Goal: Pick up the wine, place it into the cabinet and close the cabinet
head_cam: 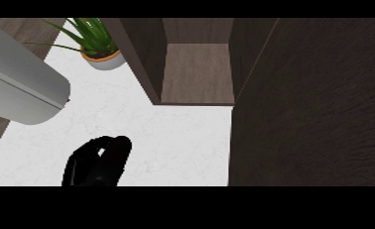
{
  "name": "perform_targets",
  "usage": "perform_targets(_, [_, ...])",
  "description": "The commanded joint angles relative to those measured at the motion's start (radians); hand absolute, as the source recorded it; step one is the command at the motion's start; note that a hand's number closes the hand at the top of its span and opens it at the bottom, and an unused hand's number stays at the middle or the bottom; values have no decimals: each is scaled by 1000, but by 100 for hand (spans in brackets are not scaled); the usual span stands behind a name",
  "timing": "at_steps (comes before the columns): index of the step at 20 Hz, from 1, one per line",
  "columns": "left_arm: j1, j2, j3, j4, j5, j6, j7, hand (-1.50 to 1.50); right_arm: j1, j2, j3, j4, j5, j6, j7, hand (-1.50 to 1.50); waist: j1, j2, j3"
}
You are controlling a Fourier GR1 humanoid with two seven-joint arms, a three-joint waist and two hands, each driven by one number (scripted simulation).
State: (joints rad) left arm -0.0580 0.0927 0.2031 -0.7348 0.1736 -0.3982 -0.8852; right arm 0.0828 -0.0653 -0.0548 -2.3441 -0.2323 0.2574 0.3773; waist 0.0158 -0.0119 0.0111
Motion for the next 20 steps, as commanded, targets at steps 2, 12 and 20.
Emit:
perform_targets(2, [147, -49, -78, -285, 40, -54, 118, 150, -19, -25, -33, -22, -54, -3, 48, -150, -4, 7, -9])
perform_targets(12, [318, -92, -305, -795, 166, 128, 425, 150, -26, -20, -29, 41, -47, 33, -14, -150, -12, 11, -10])
perform_targets(20, [292, -93, -468, -1081, 179, 418, 604, 150, -35, 0, 0, 36, -17, 5, 13, -150, -16, 11, -11])
